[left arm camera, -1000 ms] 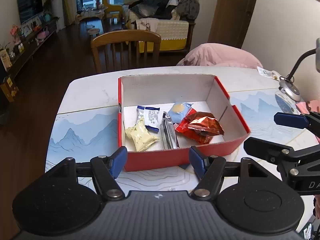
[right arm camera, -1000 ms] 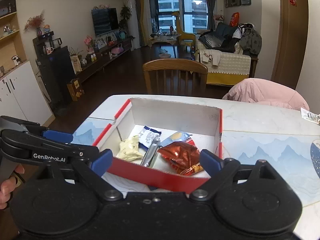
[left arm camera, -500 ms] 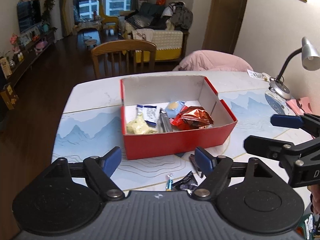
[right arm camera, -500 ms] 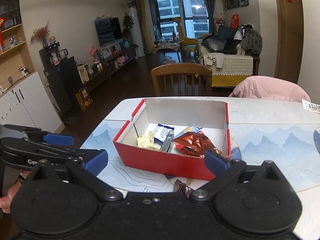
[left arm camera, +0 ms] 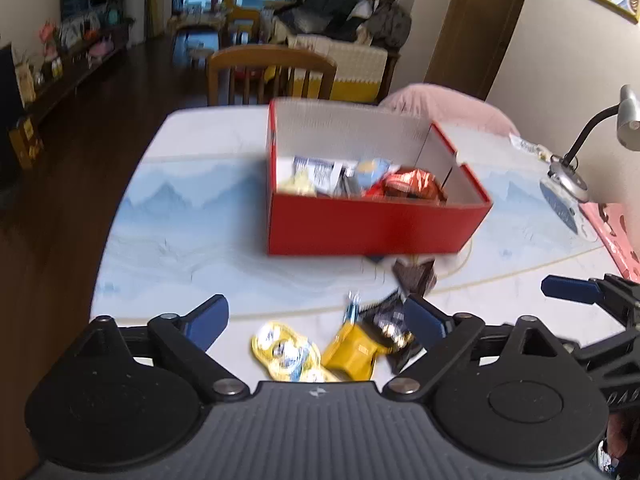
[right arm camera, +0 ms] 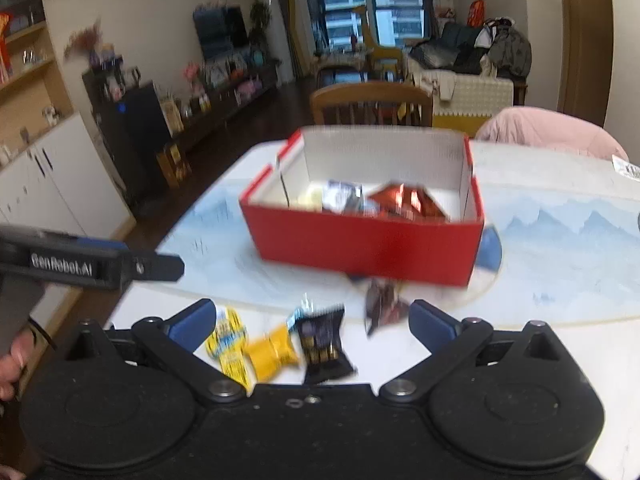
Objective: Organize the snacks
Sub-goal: 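Move both tools back over the remaining snacks, then grasp the black snack packet with the right gripper while the left grasps the yellow minion packet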
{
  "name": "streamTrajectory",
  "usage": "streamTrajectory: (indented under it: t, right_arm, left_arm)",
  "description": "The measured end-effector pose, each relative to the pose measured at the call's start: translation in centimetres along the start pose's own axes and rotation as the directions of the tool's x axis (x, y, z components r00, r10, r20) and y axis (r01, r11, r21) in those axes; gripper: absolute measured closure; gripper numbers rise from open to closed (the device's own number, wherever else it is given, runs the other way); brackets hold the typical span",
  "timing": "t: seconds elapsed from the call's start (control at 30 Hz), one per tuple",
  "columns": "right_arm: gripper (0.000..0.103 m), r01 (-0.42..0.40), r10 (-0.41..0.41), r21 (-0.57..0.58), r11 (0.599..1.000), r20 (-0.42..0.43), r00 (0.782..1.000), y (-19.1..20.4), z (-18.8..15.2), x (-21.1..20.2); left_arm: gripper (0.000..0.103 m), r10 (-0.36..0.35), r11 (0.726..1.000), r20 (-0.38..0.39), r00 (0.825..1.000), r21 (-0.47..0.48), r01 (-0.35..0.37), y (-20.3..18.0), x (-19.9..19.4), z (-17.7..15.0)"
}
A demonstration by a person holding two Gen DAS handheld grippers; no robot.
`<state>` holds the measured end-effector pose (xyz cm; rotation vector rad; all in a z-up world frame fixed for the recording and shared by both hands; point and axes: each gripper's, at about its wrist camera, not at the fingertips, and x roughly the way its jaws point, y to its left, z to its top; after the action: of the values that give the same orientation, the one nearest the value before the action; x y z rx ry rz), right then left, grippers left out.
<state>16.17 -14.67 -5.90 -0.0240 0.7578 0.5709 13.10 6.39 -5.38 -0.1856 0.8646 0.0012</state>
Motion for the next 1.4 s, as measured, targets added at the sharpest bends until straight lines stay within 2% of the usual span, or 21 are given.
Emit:
streamTrajectory:
  t: [0.3,0.47,0.63,0.73,0.87,0.93,1.03,1.13,1.4]
  right_arm:
    - [0.0,0.029,-0.029,-0.008,1.0,-0.084,0.996,-0.1,-3.3,2.0]
    - [0.0,0.036,-0.039,-0.033,0.999,-0.11,0.993,-1.0,-3.5,3.1]
    - [0.003,0.019,-0.019,0.001,1.0,-0.183,0.983,-2.1,-3.3,4.9]
    - [0.004,0.0,-0.005,-0.029,1.0,-0.187,0.982,-2.2,-3.1,5.6]
    - [0.006,-0.021,0.006,-0.071,0.997,-0.196,0.981,-2.2,-2.8,6.6]
    - [0.006,-0.029,0.011,-0.082,0.996,-0.212,0.977,-2.2,-2.7,7.3]
    - [0.009,-0.038,0.016,-0.089,0.995,-0.232,0.973,-2.4,-2.4,8.5]
    - [0.017,-0.048,0.022,-0.1,0.994,-0.246,0.969,-2.5,-2.2,9.5]
    - [0.029,-0.084,0.041,-0.149,0.985,-0.271,0.962,-2.3,-2.2,11.6]
  left_arm:
    - [0.006,0.033,0.997,-0.108,0.994,-0.068,-0.04,1.0,3.4,-3.5]
    - [0.006,0.08,0.993,-0.168,0.983,-0.068,-0.092,0.7,5.8,-5.1]
    - [0.006,0.122,0.985,-0.189,0.974,-0.097,-0.142,1.0,7.3,-5.6]
    - [0.006,0.142,0.977,-0.215,0.966,-0.128,-0.172,1.5,8.2,-5.7]
    - [0.006,0.179,0.971,-0.238,0.955,-0.116,-0.211,1.0,9.3,-6.0]
    - [0.006,0.174,0.966,-0.252,0.952,-0.144,-0.215,1.1,9.7,-5.9]
    - [0.006,0.184,0.958,-0.269,0.945,-0.164,-0.234,1.2,10.4,-5.8]
    - [0.006,0.202,0.949,-0.276,0.94,-0.18,-0.257,1.1,10.8,-5.7]
    - [0.006,0.237,0.939,-0.296,0.925,-0.174,-0.296,0.8,12.0,-5.5]
